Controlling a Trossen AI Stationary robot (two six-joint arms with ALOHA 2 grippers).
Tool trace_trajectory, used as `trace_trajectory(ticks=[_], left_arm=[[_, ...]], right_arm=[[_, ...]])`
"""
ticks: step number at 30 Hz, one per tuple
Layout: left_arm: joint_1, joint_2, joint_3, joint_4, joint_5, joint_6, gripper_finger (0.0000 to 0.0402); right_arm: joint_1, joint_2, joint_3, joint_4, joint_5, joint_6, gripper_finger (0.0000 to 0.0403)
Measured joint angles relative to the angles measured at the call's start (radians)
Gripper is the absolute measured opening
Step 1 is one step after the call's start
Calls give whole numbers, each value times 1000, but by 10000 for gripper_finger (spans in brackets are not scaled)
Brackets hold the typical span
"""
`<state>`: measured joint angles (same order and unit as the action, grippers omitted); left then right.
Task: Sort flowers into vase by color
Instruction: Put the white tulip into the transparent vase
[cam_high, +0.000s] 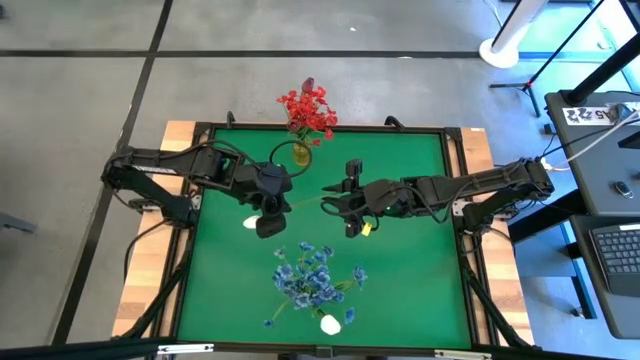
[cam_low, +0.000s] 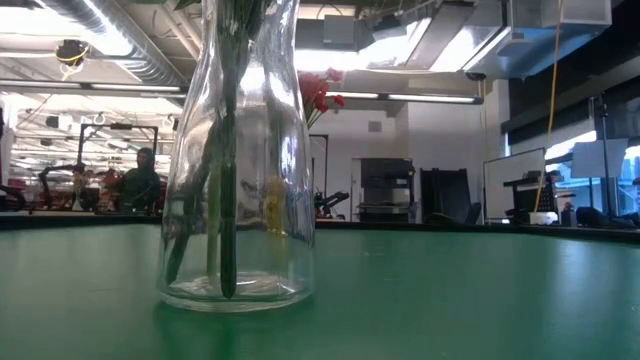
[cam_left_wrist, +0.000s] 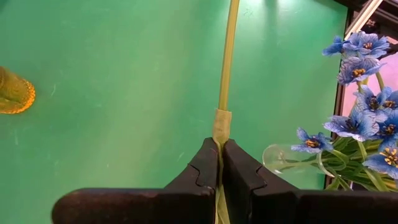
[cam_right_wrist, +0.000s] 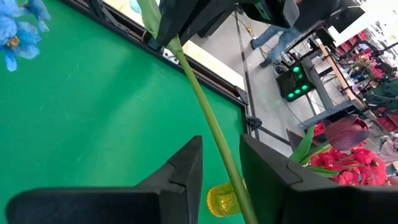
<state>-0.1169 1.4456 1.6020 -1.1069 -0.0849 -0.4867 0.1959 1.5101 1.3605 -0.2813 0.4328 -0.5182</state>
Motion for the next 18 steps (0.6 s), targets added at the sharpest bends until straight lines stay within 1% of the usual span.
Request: trace_trajectory(ticks=[13, 16, 18], left_arm=[[0, 0, 0, -1, -4, -1, 4], [0, 0, 0, -4, -7, -1, 4], [0, 0, -1, -7, -8, -2, 4]], right_arm=[[1, 0, 0, 3, 0, 17, 106], [1, 0, 0, 3, 0, 17, 91], [1, 0, 0, 3, 0, 17, 73]])
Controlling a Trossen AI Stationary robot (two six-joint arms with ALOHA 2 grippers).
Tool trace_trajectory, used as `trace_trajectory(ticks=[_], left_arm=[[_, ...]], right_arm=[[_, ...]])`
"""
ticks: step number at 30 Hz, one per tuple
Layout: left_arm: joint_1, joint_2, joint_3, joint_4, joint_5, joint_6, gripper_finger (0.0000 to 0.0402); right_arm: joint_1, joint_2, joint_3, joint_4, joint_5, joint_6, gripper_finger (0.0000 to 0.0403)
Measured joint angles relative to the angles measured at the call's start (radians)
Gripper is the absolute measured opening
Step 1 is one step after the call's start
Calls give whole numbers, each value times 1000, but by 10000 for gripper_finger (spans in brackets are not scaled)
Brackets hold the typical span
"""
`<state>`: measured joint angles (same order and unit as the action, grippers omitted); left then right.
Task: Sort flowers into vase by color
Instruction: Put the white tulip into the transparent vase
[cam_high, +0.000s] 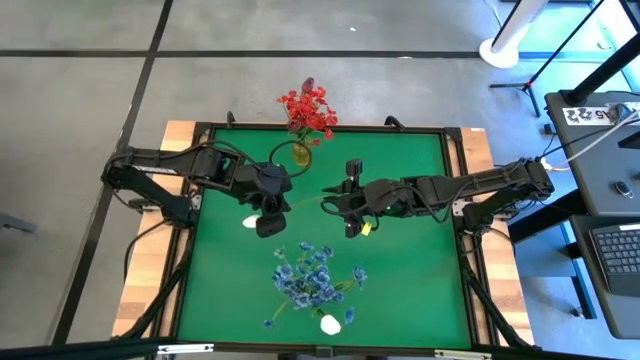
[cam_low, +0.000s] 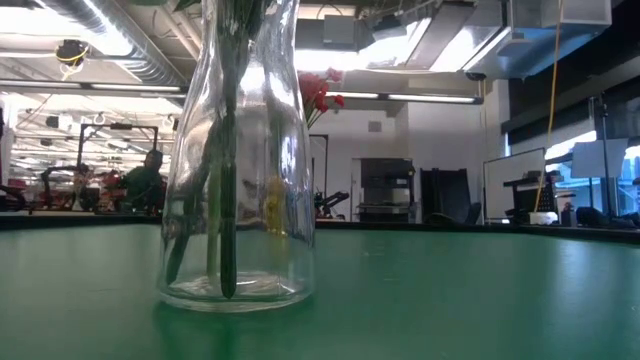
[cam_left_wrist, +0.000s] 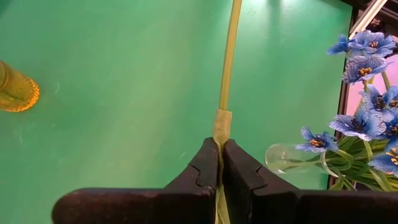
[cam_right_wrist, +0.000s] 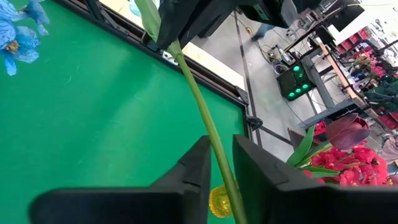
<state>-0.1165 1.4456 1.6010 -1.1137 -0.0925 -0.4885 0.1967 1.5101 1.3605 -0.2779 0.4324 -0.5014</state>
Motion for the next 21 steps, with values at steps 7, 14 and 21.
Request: trace_trajectory(ticks=[7, 14, 21], left_arm=[[2, 0, -34, 9, -3, -6, 4], [1, 0, -34, 11, -44, 36, 24], [-31, 0, 55, -5, -145, 88, 93]], right_arm=[[0, 1, 0, -4, -8, 0, 9], [0, 1, 0, -19, 3, 1, 5], [-2, 0, 0, -37, 39, 23, 4]])
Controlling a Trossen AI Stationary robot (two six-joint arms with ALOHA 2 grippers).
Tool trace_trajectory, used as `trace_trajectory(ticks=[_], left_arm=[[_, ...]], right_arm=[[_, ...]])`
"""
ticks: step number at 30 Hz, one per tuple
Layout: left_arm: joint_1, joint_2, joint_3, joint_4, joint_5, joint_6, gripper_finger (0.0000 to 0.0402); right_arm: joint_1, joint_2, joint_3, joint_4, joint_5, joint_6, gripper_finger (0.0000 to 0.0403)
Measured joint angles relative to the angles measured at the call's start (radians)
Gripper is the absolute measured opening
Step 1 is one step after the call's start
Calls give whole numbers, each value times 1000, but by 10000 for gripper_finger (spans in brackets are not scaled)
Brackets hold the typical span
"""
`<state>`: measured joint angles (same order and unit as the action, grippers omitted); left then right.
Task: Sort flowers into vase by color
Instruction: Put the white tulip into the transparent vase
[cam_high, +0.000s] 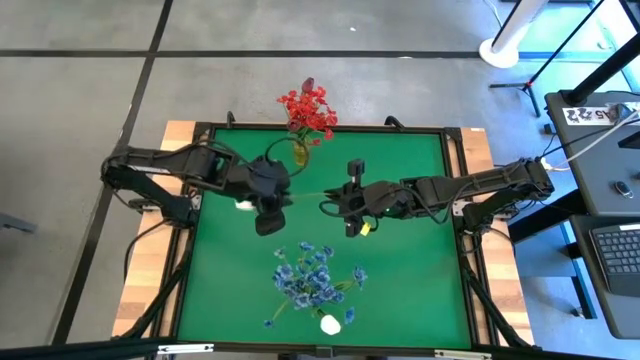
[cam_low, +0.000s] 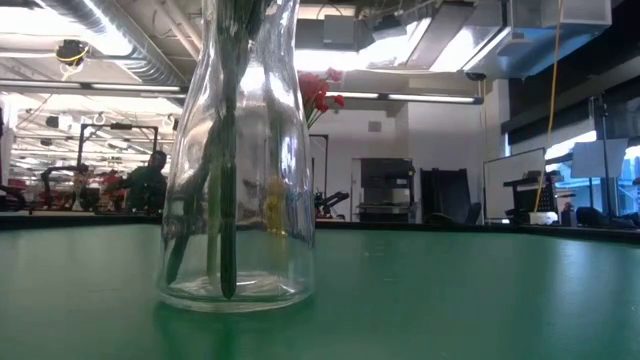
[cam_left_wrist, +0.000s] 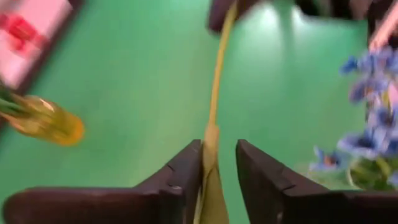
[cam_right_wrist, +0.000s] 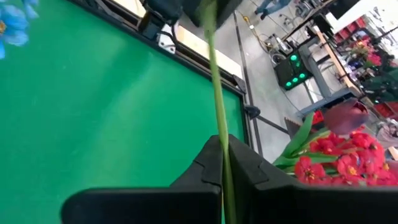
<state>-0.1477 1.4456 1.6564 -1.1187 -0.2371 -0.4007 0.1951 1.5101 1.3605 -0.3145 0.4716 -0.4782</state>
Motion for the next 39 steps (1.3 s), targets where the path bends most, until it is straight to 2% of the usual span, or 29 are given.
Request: trace_trajectory(ticks=[4, 9, 12, 15, 20, 27, 29, 34, 37, 39], left_arm=[[-27, 0, 95, -12, -141, 12, 124], [-93, 0, 204, -21, -245, 49, 148], [-163, -17, 245, -22, -353, 74, 154], [-259, -53, 230, -23, -490, 71, 155], [-442, -140, 99, -25, -735, -13, 156], [-621, -268, -211, 91, -900, -189, 156], [-643, -294, -305, 170, -931, -197, 156], [-636, -327, -492, 408, -967, -142, 156], [-611, -340, -564, 584, -984, -42, 156], [-581, -342, -596, 739, -961, 72, 156]], right_arm=[[-3, 0, 0, -11, 17, 25, 4], [-35, -2, 0, -22, 12, 107, 3], [-72, -10, 0, -45, -62, 168, 2], [-114, -30, 0, -36, -158, 231, 2], [-161, -66, 0, 12, -286, 281, 1], [-178, -84, 0, 150, -446, 319, 1], [-178, -81, -2, 203, -481, 322, 1], [-189, -75, -90, 462, -601, 379, 0], [-213, -75, -162, 616, -661, 443, 0], [-229, -75, -218, 740, -701, 484, 0]])
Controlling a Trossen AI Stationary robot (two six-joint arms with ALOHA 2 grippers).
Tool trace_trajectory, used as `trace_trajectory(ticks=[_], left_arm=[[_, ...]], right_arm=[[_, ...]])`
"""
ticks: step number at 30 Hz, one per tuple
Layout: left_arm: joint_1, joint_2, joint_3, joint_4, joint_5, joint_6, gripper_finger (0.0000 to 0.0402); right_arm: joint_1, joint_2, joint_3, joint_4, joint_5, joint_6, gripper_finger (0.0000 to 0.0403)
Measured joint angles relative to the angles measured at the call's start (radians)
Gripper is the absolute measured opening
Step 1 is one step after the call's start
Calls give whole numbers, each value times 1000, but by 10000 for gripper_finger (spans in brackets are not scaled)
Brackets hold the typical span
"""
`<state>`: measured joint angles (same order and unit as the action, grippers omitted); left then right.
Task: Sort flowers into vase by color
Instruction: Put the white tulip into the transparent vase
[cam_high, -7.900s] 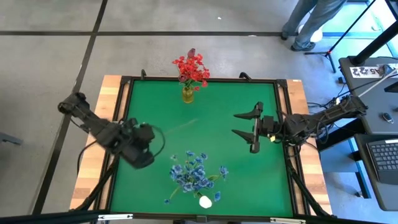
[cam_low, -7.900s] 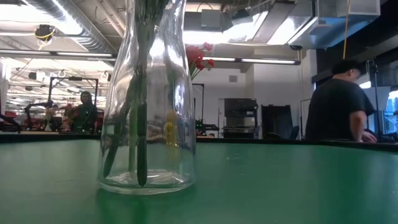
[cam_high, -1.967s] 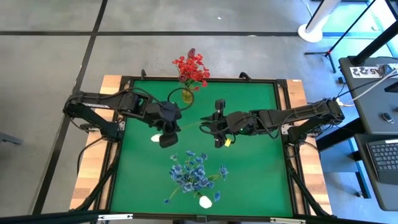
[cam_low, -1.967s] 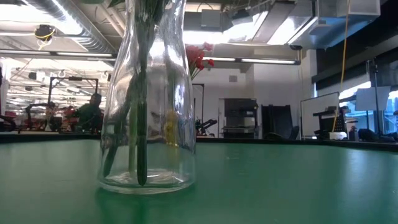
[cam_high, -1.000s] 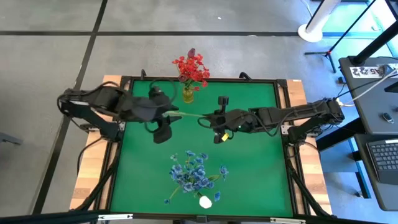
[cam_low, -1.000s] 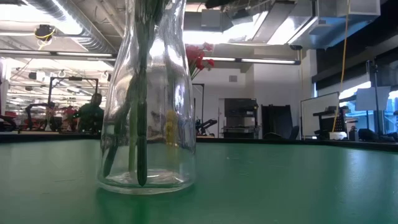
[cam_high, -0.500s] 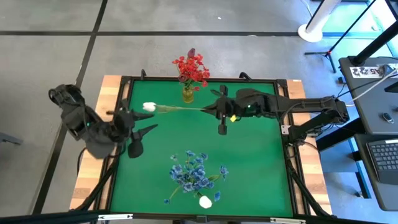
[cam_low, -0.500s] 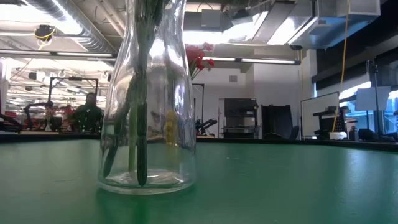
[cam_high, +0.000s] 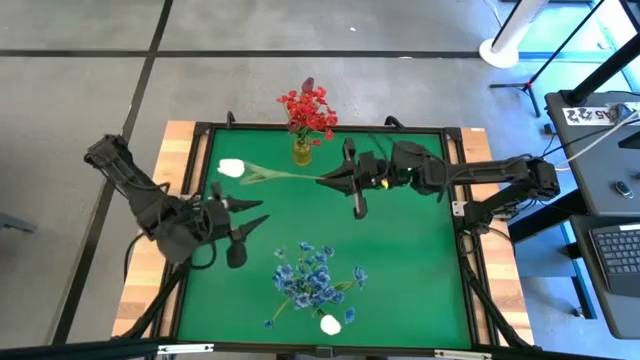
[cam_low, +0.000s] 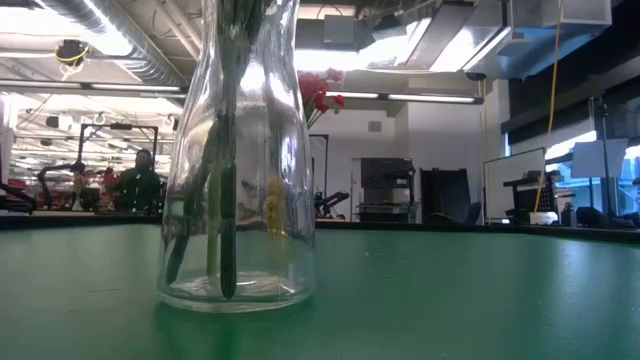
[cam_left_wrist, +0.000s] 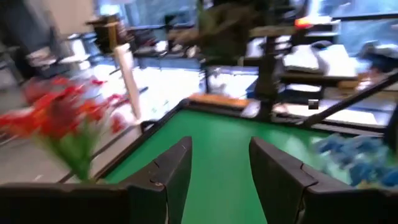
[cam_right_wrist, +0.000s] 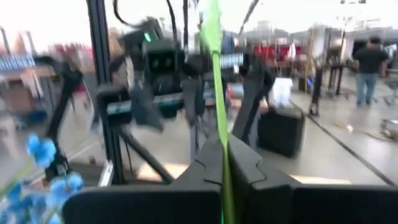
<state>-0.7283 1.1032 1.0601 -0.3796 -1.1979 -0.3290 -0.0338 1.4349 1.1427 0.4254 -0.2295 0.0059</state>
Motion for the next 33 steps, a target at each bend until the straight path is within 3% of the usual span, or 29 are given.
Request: trace_trajectory(ticks=[7, 11, 15, 23, 33], left_arm=[[210, 1, -101, 573, 435, 404, 156], [363, 2, -156, 800, 625, 447, 156], [497, 25, -171, 942, 819, 383, 156], [574, 114, -173, 1086, 928, 357, 156], [585, 155, -173, 1169, 931, 362, 156]], right_arm=[[-28, 0, -128, 351, -97, 143, 0], [-25, 0, -133, 359, -107, 148, 0], [-25, 0, -133, 359, -116, 162, 0], [-25, 0, -133, 345, -123, 162, 0], [-25, 0, -133, 326, -122, 161, 0]])
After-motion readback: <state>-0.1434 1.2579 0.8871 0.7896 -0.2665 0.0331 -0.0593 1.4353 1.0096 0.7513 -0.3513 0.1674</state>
